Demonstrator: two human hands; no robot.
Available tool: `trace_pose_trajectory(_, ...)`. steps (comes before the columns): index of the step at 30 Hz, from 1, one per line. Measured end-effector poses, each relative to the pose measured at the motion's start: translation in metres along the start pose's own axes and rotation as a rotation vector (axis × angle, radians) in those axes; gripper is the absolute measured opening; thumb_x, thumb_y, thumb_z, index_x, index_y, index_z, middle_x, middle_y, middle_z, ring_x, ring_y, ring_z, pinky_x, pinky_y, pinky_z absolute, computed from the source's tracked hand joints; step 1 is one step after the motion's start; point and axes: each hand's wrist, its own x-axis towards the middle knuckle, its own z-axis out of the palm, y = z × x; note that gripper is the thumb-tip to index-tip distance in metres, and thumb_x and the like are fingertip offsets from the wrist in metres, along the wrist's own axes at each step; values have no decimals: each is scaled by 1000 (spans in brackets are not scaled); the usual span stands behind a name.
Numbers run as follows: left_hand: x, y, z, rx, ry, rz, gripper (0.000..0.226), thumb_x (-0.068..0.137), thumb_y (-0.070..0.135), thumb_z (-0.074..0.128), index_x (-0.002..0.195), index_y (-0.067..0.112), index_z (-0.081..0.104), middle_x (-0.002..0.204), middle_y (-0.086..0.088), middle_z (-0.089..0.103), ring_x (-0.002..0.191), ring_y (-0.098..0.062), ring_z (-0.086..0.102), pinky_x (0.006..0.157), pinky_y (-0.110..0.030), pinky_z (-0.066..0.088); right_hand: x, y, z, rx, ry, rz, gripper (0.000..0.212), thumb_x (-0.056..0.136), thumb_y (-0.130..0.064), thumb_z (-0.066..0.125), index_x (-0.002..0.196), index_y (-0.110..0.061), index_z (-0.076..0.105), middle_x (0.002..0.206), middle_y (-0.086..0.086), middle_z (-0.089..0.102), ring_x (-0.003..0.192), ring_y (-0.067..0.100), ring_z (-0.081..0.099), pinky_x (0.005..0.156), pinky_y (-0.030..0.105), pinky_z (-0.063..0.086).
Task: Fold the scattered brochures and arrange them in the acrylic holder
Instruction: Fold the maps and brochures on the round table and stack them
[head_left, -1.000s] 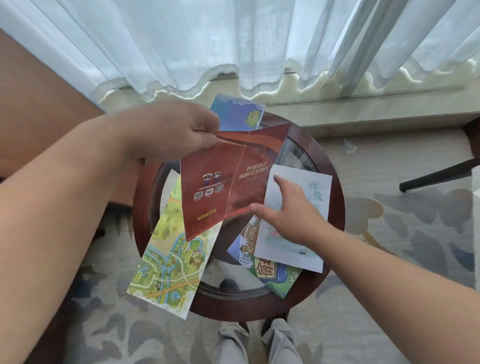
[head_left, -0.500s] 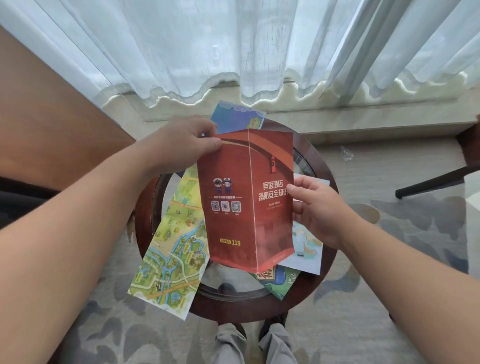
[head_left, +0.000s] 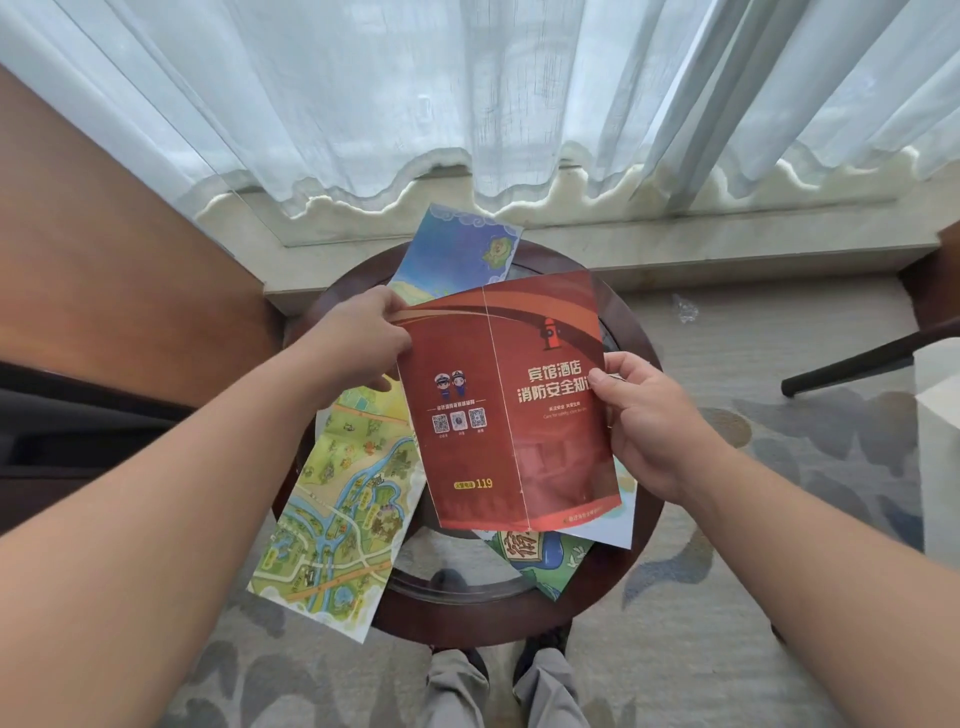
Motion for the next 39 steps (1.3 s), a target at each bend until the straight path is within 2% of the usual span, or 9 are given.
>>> trace_pose_trajectory(6,1,5,-4,156,59,4,19,89,8,51,100,22,56,82,-5,68,64,-20,64,55,-32,55,-5,-5,-3,-11,33,1,14,102,-6,45,100,-9,58,78,2,75,70,10,71,59,23,56)
trace_pose_trajectory(8,-2,6,-7,252,92,20,18,88,9,45,96,21,56,87,-3,64,71,-21,62,62,-36,55,-6,-7,-3,0,37,1,14,102,-6,45,100,-9,58,77,2,74,68,9,70,58,23,56)
trace_pose_trajectory(12,-6,11,-11,281,105,34,17,86,13,45,82,22,59,100,-4,57,73,-20,54,53,-29,39,-7,-11,-3,12,48,-3,14,102,-5,44,100,-8,57,75,2,72,65,8,68,57,23,55)
trace_pose_trajectory(16,-12,18,-12,124,94,67,12,83,18,50,78,16,61,80,-3,66,75,-22,62,66,-38,51,-8,-12,-5,-13,57,1,13,102,-7,45,101,-9,58,74,-1,73,62,6,68,54,21,54)
trace_pose_trajectory(21,-12,18,-10,351,107,107,13,88,26,53,83,20,63,83,4,65,76,-14,62,64,-31,51,-10,-13,-13,-25,72,-15,14,101,-6,45,101,-8,59,73,-1,74,62,6,69,54,20,54)
trace_pose_trajectory(28,-15,27,5,99,-74,159,15,92,29,62,79,23,67,75,5,65,66,-13,61,61,-26,47,-16,-6,2,-208,-62,34,10,99,-6,52,97,-8,61,75,3,73,62,10,68,54,22,54)
trace_pose_trajectory(30,-17,32,9,17,-130,142,13,92,27,63,82,21,68,73,4,65,60,-11,59,55,-22,45,-18,-1,10,-289,-102,52,9,98,-7,55,90,-10,60,76,5,72,70,18,68,66,31,58)
trace_pose_trajectory(33,-21,41,14,-96,-226,119,12,91,25,67,91,14,71,74,0,65,57,-13,57,51,-22,45,-21,5,22,-345,-158,66,11,96,-7,59,86,-12,55,87,14,64,84,28,60,84,47,49)
trace_pose_trajectory(39,-24,47,19,-275,-354,99,8,92,16,65,91,11,71,79,-6,66,65,-17,57,61,-28,47,-19,12,25,-486,-211,50,11,94,-10,62,102,-14,55,103,27,64,88,24,64,81,39,53)
